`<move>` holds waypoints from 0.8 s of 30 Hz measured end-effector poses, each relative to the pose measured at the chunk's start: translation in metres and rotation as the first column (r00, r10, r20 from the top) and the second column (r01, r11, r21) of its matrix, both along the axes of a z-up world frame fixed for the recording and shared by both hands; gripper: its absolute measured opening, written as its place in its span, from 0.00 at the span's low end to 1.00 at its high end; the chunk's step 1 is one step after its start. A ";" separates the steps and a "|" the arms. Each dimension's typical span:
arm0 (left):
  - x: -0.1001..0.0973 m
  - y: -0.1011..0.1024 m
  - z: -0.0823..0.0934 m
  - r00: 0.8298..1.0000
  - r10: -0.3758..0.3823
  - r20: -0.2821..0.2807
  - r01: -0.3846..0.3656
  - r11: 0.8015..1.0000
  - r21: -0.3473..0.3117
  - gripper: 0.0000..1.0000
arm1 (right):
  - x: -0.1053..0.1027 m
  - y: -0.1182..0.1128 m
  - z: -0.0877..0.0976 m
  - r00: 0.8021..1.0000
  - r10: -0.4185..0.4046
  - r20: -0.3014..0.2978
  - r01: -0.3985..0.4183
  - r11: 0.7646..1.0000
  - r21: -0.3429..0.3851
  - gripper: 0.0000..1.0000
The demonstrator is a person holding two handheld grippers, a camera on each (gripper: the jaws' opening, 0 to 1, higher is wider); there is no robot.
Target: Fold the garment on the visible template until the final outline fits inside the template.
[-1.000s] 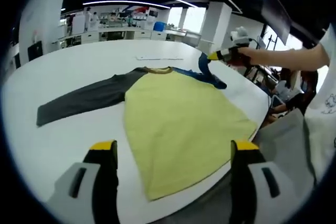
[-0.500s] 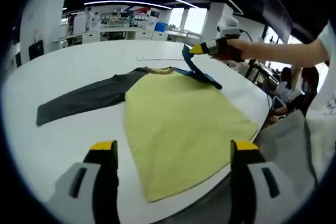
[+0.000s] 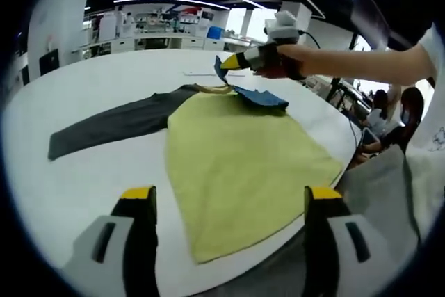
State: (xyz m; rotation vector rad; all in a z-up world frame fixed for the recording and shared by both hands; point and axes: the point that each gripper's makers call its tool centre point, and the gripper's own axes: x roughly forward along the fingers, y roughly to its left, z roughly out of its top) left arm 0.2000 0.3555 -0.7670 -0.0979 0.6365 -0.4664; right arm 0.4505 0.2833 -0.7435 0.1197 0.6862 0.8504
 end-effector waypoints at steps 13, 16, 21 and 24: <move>0.000 0.005 -0.001 1.000 0.026 -0.001 -0.026 1.000 -0.005 0.84 | -0.017 0.039 -0.042 0.995 0.078 -0.059 -0.081 0.996 -0.045 0.00; 0.000 0.006 -0.001 0.999 0.032 0.000 -0.032 0.999 -0.005 0.83 | -0.024 0.044 -0.045 0.993 0.102 -0.060 -0.106 0.992 -0.065 0.00; 0.000 0.008 -0.002 0.999 0.038 -0.008 -0.038 0.999 -0.007 0.83 | -0.024 0.049 -0.063 0.989 0.115 -0.093 -0.123 0.989 -0.082 0.00; 0.000 0.008 -0.002 0.999 0.042 -0.008 -0.042 0.999 -0.009 0.83 | -0.032 0.053 -0.064 0.986 0.121 -0.118 -0.130 0.988 -0.078 0.00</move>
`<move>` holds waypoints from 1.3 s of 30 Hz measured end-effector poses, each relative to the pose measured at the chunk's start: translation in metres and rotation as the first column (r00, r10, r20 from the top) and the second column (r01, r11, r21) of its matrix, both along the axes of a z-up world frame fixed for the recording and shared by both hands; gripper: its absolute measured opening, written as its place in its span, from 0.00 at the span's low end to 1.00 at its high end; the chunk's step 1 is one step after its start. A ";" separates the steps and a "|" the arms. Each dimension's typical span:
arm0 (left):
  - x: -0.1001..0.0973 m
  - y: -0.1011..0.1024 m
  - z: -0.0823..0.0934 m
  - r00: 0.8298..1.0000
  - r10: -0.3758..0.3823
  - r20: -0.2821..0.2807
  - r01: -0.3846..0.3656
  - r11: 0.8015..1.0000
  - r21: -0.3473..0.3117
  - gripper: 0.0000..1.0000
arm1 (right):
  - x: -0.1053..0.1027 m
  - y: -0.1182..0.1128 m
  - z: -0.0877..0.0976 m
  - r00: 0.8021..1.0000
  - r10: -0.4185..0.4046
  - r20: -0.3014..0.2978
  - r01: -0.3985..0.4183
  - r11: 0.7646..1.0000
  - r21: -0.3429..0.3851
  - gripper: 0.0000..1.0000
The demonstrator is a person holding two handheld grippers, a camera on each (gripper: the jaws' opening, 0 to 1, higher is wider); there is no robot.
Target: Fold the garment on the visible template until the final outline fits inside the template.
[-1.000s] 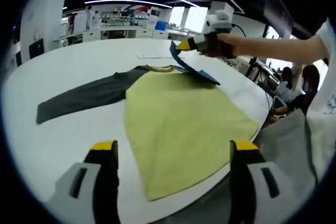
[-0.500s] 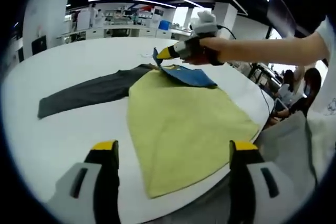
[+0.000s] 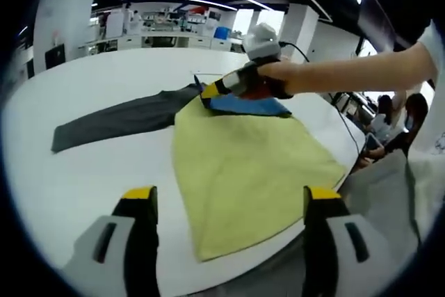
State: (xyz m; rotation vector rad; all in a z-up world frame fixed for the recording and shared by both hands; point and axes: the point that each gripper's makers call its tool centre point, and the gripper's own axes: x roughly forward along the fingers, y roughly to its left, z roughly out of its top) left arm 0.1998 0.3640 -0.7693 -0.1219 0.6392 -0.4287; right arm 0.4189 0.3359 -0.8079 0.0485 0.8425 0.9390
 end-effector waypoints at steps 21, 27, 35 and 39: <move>0.000 0.002 -0.004 1.000 0.008 -0.009 -0.008 1.000 0.002 0.83 | 0.006 -0.001 -0.010 0.992 0.066 0.111 -0.060 0.997 -0.058 0.33; 0.000 -0.001 -0.004 1.000 -0.002 -0.015 0.002 1.000 -0.003 0.83 | 0.012 -0.004 -0.010 0.974 0.139 0.181 -0.122 0.987 -0.100 0.64; 0.000 -0.003 -0.002 1.000 -0.007 -0.015 0.007 1.000 -0.026 0.83 | 0.003 -0.014 -0.003 0.963 0.175 0.205 -0.165 0.984 -0.063 0.91; 0.003 -0.002 0.001 1.000 -0.002 -0.004 0.002 0.998 -0.056 0.83 | 0.002 -0.024 -0.001 0.967 0.165 0.196 -0.161 0.986 -0.037 0.99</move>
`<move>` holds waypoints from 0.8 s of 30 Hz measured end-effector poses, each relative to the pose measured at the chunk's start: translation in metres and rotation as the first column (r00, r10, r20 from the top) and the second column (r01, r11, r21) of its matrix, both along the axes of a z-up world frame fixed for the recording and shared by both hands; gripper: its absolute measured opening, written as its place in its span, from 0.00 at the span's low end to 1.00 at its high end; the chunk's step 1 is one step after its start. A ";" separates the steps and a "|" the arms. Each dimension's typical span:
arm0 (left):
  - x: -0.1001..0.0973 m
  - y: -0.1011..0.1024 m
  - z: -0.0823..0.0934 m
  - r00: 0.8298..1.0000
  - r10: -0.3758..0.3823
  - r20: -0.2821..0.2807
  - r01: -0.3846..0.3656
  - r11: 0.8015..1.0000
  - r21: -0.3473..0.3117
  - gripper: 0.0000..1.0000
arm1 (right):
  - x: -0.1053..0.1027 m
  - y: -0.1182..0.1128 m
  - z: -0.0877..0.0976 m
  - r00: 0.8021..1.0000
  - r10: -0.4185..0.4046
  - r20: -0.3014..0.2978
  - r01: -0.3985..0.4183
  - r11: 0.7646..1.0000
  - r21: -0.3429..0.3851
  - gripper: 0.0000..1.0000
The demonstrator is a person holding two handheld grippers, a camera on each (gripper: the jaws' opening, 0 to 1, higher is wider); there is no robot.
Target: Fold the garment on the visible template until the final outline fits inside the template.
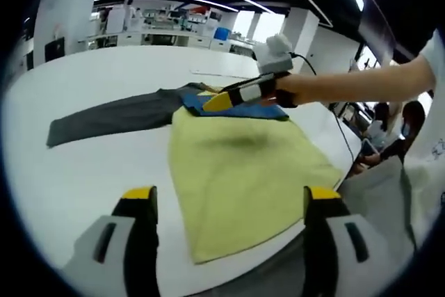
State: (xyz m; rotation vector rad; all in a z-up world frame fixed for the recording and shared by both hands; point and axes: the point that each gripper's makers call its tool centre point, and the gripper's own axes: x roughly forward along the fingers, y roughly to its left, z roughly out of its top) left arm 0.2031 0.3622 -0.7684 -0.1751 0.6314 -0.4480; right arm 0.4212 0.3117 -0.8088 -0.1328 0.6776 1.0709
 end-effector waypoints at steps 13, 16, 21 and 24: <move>0.036 0.037 0.001 0.999 0.000 0.041 -0.001 1.000 0.018 0.83 | -0.031 -0.050 0.008 0.999 0.031 0.044 -0.030 0.999 -0.041 0.99; 0.050 0.056 -0.001 0.998 0.017 0.053 -0.019 0.999 0.028 0.83 | -0.028 -0.066 0.007 0.998 0.021 0.061 -0.017 0.999 -0.051 0.99; 0.067 0.089 -0.003 0.996 0.051 0.067 -0.056 0.995 0.080 0.83 | -0.040 -0.093 0.009 0.997 0.014 0.071 -0.009 0.997 -0.072 0.99; 0.078 0.112 -0.006 0.994 0.083 0.073 -0.089 0.993 0.078 0.82 | -0.051 -0.108 0.013 0.996 0.000 0.086 0.006 0.997 -0.071 0.99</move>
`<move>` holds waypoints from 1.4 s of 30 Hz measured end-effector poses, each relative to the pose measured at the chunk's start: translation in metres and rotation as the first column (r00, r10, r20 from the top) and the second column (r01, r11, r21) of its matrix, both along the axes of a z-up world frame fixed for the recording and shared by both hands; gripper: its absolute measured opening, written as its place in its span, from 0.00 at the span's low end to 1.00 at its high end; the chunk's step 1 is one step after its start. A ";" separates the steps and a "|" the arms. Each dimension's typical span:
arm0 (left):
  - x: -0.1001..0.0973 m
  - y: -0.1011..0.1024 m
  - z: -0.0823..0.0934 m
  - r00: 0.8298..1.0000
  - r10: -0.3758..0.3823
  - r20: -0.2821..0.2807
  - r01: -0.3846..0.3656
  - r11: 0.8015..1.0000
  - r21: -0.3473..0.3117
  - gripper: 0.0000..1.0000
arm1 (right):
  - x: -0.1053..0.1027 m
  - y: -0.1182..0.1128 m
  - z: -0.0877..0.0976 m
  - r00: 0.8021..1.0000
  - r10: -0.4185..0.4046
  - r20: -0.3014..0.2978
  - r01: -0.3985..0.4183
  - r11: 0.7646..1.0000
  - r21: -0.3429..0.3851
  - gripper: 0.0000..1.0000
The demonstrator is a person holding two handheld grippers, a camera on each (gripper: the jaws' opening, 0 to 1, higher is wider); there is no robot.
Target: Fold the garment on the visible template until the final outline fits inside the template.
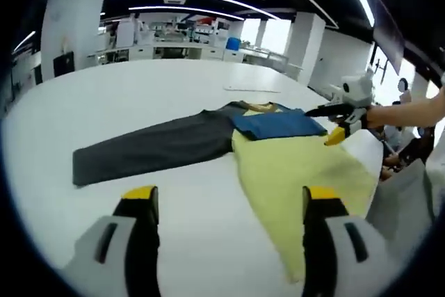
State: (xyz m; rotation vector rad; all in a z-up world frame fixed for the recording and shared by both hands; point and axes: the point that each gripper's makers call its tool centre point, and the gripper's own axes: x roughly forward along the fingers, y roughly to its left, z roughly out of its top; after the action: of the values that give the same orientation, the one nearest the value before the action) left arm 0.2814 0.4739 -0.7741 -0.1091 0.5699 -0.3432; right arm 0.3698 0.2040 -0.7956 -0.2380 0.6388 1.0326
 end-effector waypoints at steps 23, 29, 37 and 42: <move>0.036 0.146 -0.043 0.947 0.315 -0.055 -0.317 0.948 -0.032 0.74 | -0.038 -0.108 0.010 0.962 -0.262 -0.084 0.268 0.960 0.083 0.96; 0.047 0.180 -0.053 0.903 0.425 -0.064 -0.429 0.898 -0.095 0.63 | -0.048 -0.121 0.004 0.943 -0.306 -0.127 0.318 0.943 0.093 0.93; 0.046 0.187 -0.059 0.874 0.481 -0.066 -0.485 0.872 -0.066 0.38 | -0.052 -0.125 0.002 0.928 -0.339 -0.152 0.357 0.927 0.113 0.92; 0.047 0.189 -0.059 0.867 0.495 -0.063 -0.498 0.865 -0.065 0.34 | -0.053 -0.126 0.002 0.926 -0.344 -0.156 0.363 0.924 0.119 0.91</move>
State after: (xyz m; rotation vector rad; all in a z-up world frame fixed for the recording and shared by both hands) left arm 0.3281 0.6628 -0.8334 -0.3353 0.5508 0.1434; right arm 0.3164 0.0784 -0.7932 0.0761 0.6931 0.7431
